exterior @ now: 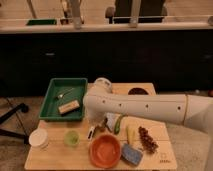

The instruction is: Stack cups on top of each other

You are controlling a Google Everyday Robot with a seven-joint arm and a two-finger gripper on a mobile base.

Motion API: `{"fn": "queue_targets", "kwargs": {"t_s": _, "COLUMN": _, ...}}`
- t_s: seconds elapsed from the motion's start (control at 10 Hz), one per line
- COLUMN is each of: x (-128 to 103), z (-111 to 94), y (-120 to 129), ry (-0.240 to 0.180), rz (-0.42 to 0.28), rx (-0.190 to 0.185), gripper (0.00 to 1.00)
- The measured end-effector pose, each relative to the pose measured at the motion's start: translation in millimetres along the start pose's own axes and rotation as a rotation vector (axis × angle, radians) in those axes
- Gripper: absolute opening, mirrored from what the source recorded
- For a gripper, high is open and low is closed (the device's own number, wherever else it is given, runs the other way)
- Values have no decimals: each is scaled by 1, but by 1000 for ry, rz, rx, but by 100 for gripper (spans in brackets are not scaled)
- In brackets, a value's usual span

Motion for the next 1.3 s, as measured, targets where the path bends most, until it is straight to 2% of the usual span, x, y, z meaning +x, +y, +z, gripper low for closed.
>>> {"fn": "queue_targets", "kwargs": {"t_s": 0.3, "x": 10, "z": 1, "y": 6, "ry": -11, "rz": -35, "rx": 5, "gripper": 80}}
{"fn": "queue_targets", "kwargs": {"t_s": 0.6, "x": 19, "z": 7, "y": 10, "ry": -45, "rz": -88, "rx": 17, "gripper": 80}}
{"fn": "queue_targets", "kwargs": {"t_s": 1.0, "x": 21, "z": 31, "y": 21, "ry": -107, "rz": -122, "rx": 45, "gripper": 80}}
{"fn": "queue_targets", "kwargs": {"t_s": 1.3, "x": 20, "z": 45, "y": 28, "ry": -135, "rz": -119, "rx": 42, "gripper": 80}}
